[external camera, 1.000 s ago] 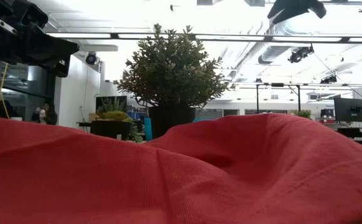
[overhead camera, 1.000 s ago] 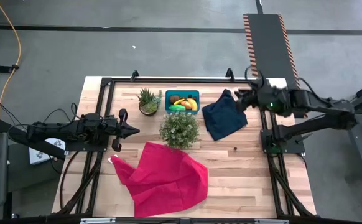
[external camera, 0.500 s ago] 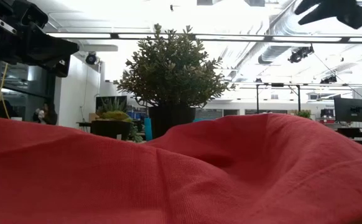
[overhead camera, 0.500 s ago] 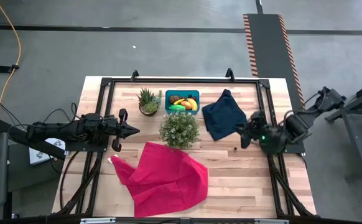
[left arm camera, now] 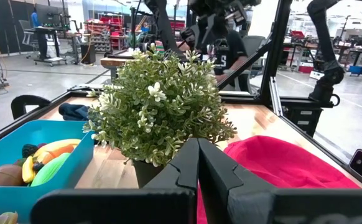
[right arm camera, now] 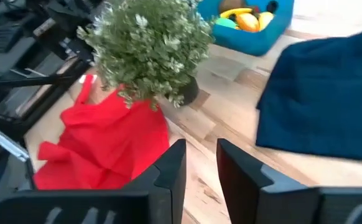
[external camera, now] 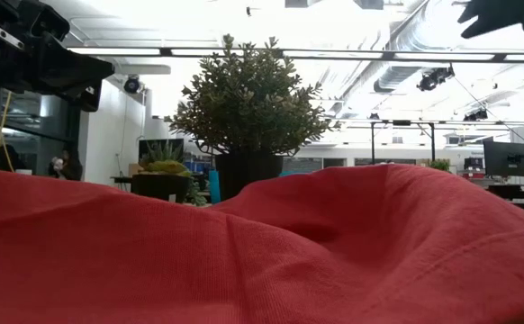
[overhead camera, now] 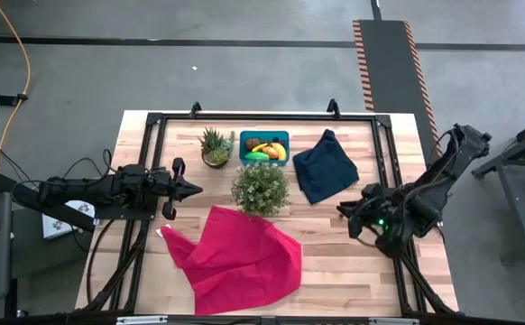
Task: Pick and placing Produce into tupperware
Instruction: Put the blueberry into the blue bin
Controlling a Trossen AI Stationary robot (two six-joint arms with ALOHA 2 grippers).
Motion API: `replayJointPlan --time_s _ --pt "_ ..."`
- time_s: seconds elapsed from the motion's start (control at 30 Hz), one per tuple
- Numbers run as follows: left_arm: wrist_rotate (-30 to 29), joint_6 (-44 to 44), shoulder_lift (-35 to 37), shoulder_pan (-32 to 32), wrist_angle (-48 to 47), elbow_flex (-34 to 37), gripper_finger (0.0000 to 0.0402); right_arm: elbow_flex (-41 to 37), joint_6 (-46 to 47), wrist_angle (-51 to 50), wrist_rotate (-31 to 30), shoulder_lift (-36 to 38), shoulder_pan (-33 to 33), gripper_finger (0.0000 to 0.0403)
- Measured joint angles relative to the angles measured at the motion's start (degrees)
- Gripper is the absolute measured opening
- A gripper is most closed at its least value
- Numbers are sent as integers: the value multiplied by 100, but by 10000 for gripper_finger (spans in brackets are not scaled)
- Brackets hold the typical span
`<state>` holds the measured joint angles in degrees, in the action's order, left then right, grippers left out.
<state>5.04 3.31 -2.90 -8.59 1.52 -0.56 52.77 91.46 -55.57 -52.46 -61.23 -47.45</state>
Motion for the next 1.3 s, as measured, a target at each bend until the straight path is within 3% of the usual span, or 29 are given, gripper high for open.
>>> replayJointPlan --time_s 0.37,0.7,0.8,1.3 --pt "1 2 0 -1 2 0 1 -2 1985 -758 -405 -851 -999 66" --pt "1 0 0 -1 1 0 1 -4 4279 -1899 -164 -2056 -1789 66" --pt "1 0 1 -1 1 0 1 -7 4401 -1827 154 -2406 -1917 66" --pt "2 0 1 1 2 0 1 -7 4418 -1108 173 -3964 -1939 66"
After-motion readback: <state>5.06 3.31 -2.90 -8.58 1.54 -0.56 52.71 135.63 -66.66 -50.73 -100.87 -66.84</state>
